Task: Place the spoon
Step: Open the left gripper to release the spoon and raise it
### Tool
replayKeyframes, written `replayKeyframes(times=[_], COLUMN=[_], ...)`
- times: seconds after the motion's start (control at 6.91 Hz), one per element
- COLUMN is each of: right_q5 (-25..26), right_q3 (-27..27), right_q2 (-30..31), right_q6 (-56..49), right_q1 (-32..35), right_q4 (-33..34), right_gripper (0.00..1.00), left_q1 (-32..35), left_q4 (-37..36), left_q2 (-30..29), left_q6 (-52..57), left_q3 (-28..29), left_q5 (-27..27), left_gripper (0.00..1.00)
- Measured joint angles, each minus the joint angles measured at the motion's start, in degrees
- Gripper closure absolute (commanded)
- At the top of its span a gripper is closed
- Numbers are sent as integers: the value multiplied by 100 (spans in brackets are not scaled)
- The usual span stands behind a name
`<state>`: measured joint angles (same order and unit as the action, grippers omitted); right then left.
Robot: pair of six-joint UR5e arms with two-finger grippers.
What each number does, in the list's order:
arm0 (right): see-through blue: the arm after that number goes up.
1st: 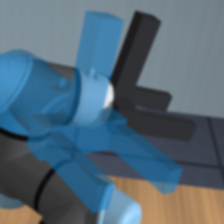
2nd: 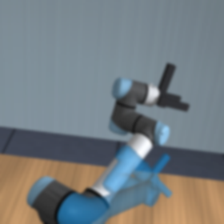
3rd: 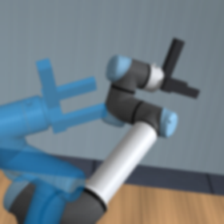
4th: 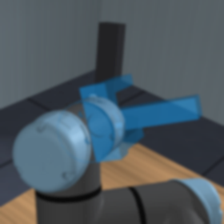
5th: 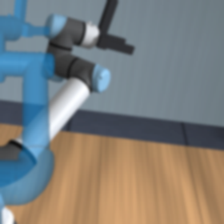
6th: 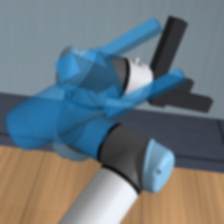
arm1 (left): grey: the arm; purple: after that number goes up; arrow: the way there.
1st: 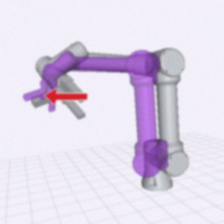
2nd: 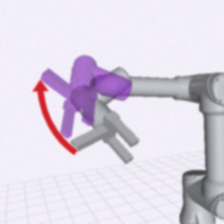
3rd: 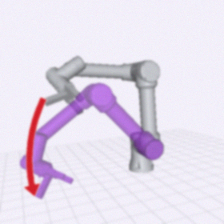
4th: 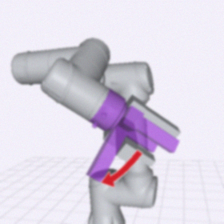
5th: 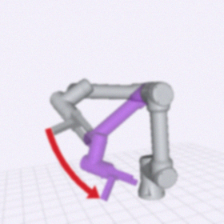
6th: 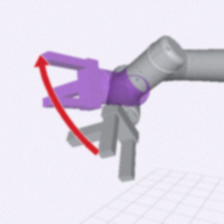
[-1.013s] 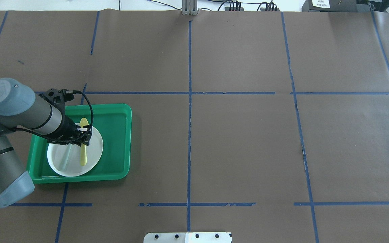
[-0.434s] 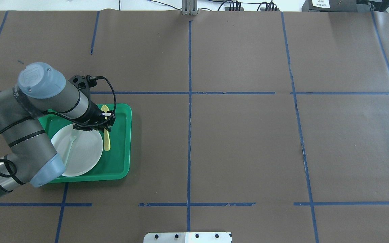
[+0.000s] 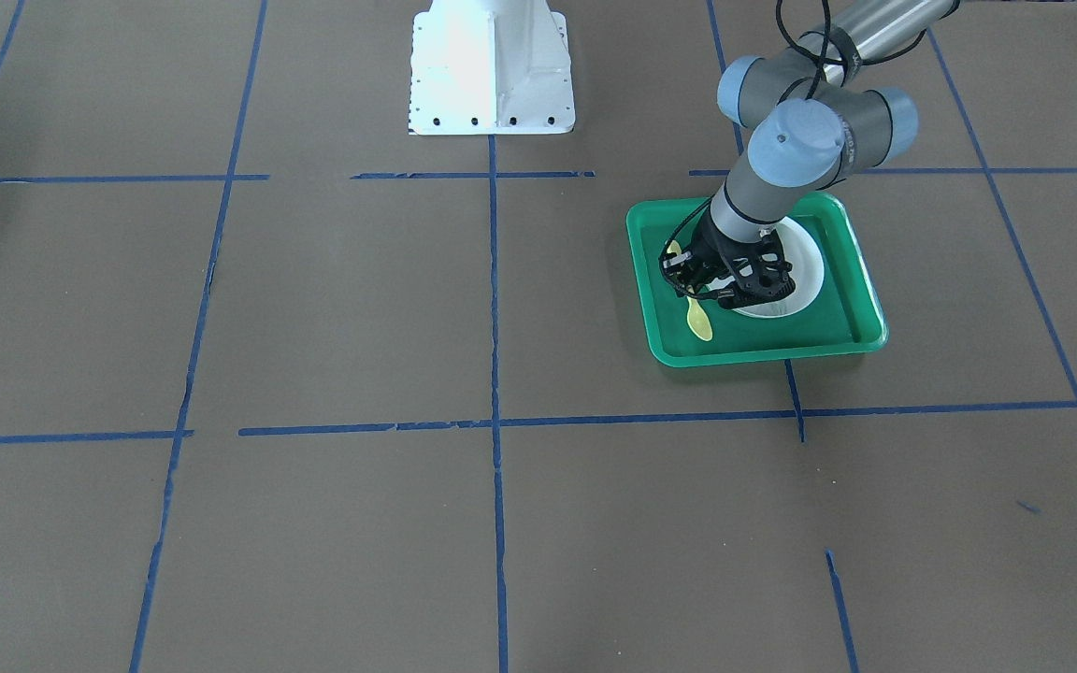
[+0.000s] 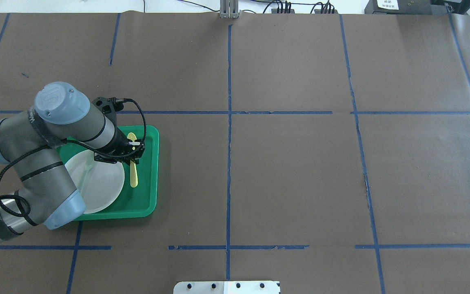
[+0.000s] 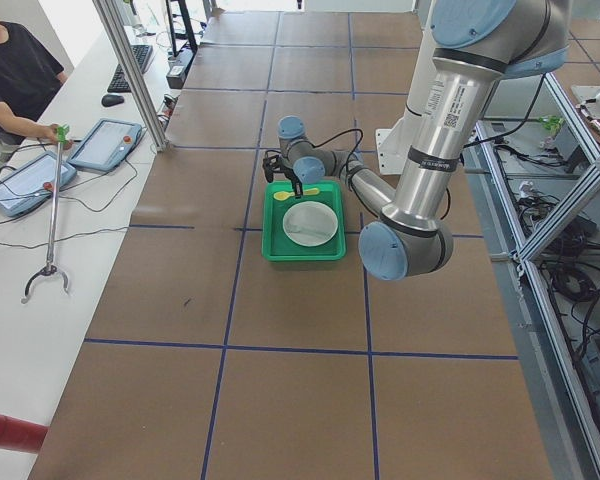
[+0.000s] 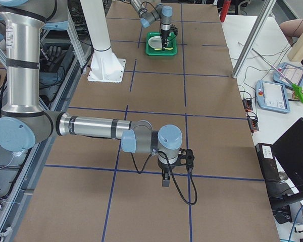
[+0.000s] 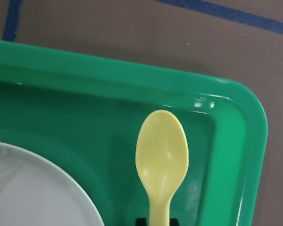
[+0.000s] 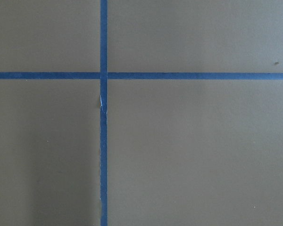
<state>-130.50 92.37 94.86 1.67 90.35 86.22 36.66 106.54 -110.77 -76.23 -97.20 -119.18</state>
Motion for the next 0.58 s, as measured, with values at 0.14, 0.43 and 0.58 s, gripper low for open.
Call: replayKeyframes(times=[0.14, 0.43, 0.58], right_q5=[2, 3, 1], right_q3=[0, 0, -1], right_q2=[0, 3, 1], right_q6=[0, 0, 0], right_q1=[0, 0, 0], right_q4=[0, 0, 0], right_gripper=[0, 0, 0], left_q1=[-29, -25, 88], left_q4=[0, -17, -46], left_q2=[-2, 18, 68], left_q6=[19, 219, 440], left_q3=[6, -58, -182], left_q5=[-2, 6, -7], left_gripper=[18, 15, 15])
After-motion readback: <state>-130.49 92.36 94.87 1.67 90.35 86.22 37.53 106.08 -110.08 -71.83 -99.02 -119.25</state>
